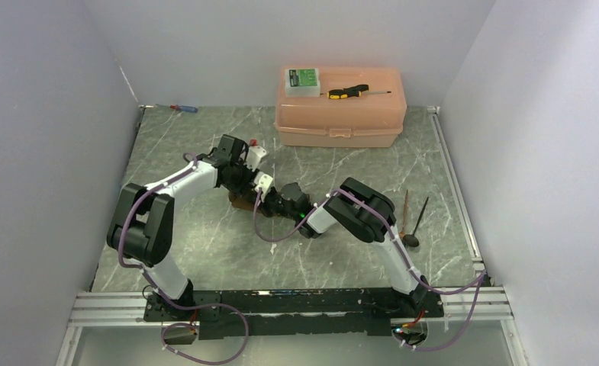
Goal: Fold the napkin into a case and place the utensils inside
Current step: Grasp the top corner of the smaller rectangle folded napkin from the folded napkin.
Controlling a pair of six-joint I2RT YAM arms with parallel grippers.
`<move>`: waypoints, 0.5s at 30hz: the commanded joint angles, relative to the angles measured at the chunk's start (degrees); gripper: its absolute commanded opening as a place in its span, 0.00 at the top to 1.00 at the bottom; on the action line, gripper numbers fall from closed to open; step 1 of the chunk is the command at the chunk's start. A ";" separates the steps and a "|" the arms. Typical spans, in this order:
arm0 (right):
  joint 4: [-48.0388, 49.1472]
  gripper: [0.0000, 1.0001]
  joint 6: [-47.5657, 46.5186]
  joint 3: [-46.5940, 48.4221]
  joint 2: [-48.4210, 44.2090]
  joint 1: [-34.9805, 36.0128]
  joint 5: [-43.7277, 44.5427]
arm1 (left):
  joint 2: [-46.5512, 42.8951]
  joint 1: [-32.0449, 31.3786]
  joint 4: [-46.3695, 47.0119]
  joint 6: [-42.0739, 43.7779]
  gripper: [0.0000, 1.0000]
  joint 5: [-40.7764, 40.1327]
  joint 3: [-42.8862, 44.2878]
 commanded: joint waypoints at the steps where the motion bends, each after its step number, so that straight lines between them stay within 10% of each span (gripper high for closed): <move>1: -0.03 1.00 -0.46 -1.46 1.79 0.41 1.71 | -0.34 1.04 2.85 -0.98 0.51 -0.78 1.90; 15: -1.49 1.00 3.72 -0.62 0.76 0.73 4.16 | 4.02 1.44 5.79 2.26 0.64 4.75 2.64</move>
